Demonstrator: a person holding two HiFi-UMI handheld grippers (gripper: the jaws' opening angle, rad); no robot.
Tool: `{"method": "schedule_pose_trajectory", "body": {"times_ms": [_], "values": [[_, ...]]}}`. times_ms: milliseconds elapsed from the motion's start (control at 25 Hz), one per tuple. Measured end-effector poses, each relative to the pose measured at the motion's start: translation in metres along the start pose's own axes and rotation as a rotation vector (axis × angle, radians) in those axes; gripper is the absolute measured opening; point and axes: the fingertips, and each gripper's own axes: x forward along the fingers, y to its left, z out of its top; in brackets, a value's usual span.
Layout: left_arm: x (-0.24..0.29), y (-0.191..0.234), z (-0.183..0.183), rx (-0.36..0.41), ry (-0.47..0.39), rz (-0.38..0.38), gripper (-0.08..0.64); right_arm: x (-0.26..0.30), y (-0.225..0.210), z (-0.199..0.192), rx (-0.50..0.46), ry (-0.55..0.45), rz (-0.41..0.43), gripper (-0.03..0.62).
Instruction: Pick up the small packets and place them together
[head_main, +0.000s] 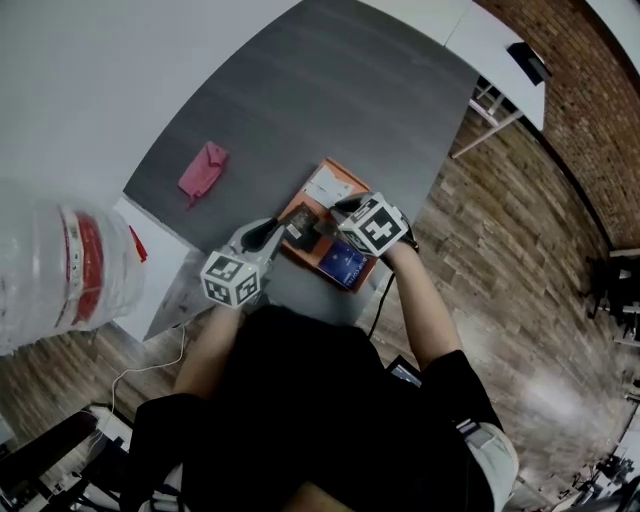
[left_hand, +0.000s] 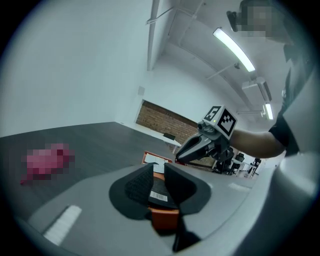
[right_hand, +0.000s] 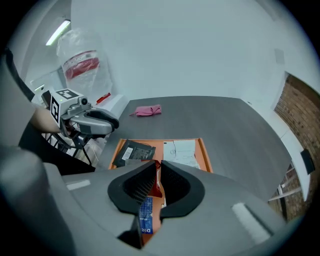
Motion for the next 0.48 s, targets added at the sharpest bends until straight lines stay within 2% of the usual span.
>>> {"method": "schedule_pose_trajectory", "body": {"times_ms": [280,480], "values": [[-0.031,0.018,0.002,-0.035,-0.039,0.101,0.066,0.029,0.021,0.026,-0.075,0.012,0.067,0.037],[-0.044,0.024,-0.001,-0.053,-0.048,0.137,0.066,0.039,0.026,0.034,-0.100,0.024,0.078,0.037]]}}
